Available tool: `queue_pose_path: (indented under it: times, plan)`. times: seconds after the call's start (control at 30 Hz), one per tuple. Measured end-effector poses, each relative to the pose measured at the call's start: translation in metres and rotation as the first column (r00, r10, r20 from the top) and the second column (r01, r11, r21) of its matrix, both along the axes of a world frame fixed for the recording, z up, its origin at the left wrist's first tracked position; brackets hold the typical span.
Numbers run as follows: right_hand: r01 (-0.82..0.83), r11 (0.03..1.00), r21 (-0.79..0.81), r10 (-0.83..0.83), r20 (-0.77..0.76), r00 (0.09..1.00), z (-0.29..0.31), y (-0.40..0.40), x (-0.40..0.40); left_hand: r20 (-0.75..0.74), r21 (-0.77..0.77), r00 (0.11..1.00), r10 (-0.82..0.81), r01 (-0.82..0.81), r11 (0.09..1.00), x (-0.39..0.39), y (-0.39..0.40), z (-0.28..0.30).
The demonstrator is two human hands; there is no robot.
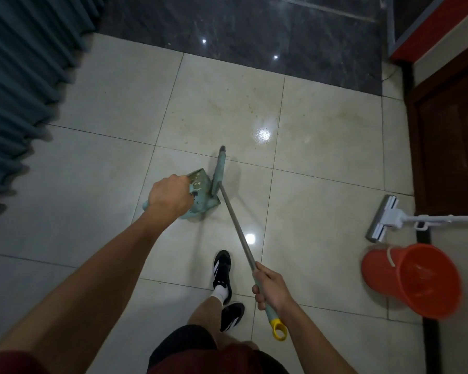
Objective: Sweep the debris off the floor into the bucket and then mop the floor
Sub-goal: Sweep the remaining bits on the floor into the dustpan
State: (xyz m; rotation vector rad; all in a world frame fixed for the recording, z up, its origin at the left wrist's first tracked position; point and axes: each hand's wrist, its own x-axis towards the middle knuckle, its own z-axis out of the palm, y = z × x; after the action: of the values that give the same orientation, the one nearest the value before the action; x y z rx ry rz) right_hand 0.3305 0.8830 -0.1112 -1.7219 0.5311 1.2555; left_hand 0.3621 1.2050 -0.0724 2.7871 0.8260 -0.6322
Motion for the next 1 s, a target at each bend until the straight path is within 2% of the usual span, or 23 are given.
queue_pose_path:
  times: [0.37,0.7,1.0]
  plan:
    - [-0.016,0.999,-0.05,0.024,0.152,0.988,0.012,-0.016,-0.027,0.007,0.027,1.0,-0.012,0.012,1.0,-0.047,0.02,0.017]
    - [0.022,0.992,-0.123,-0.006,0.127,0.992,0.006,0.031,-0.028,0.024,-0.056,0.997,0.072,-0.071,0.996,-0.058,0.085,0.02]
    - [0.154,0.973,-0.175,-0.125,0.167,0.978,0.014,0.044,-0.03,0.051,-0.15,0.998,0.032,-0.024,0.988,-0.039,0.097,0.028]
